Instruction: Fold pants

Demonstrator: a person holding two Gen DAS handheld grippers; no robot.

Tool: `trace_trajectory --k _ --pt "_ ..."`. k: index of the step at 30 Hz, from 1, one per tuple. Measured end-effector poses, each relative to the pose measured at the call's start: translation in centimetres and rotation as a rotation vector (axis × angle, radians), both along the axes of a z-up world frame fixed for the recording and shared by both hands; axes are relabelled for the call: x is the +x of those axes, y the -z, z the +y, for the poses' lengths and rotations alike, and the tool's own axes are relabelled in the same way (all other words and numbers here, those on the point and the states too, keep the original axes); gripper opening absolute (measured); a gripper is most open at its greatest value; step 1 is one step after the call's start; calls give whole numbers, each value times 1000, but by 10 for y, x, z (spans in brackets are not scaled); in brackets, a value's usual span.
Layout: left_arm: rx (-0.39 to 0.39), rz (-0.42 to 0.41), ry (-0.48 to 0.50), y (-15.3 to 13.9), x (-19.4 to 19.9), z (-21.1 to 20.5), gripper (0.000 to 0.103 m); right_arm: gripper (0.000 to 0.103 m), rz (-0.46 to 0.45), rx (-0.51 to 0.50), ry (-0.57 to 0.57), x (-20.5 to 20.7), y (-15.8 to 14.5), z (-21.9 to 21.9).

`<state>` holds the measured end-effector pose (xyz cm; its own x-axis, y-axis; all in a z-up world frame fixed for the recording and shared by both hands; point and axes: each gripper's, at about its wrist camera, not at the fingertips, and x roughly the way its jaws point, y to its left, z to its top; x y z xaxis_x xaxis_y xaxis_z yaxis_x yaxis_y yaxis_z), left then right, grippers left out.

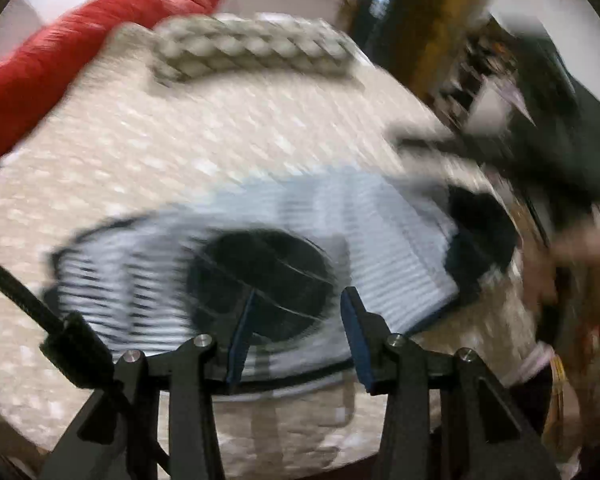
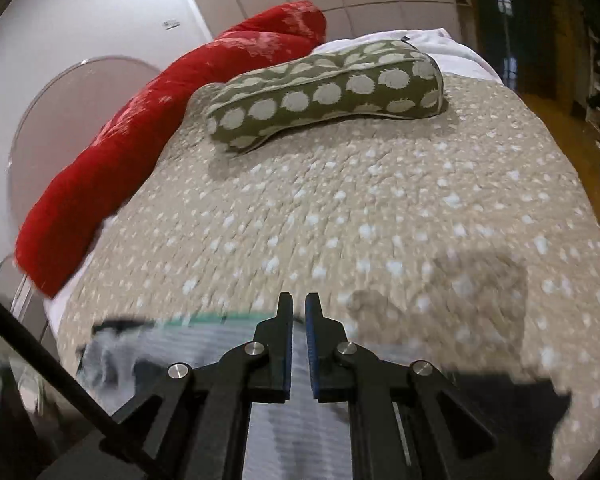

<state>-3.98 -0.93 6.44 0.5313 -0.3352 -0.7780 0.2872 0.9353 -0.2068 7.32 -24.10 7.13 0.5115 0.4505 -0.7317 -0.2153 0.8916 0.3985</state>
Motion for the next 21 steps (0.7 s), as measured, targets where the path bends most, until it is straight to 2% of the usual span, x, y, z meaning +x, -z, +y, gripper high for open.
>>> trace_trajectory --k 3,6,7,8,9,10,12,14,15,16,21 --pt "6 7 -173 -3 18 49 43 7 21 19 -38 -34 8 -7" --pt "26 99 -303 19 40 89 43 8 65 -16 -25 -59 33 -14" --pt "20 142 -320 29 48 99 36 11 96 -30 -4 -66 46 -20" --pt "9 150 -323 31 50 103 31 13 120 -42 17 -70 53 -27" --pt "5 150 -321 29 50 104 31 12 137 -46 37 -73 59 -34" --pt "10 145 -310 23 49 102 32 12 133 -6 45 -79 61 -43" --pt "8 121 -285 11 45 96 33 15 111 34 96 -92 52 -61" --pt "-15 95 -241 -4 41 86 34 32 53 90 166 -107 37 -86" --pt "-23 81 -219 -10 37 80 35 51 29 109 206 -114 33 -98" --pt "-27 61 -183 -18 35 70 38 60 2 120 257 -122 29 -113" --pt "0 18 -52 -37 35 13 43 60 10 137 379 -142 40 -151"
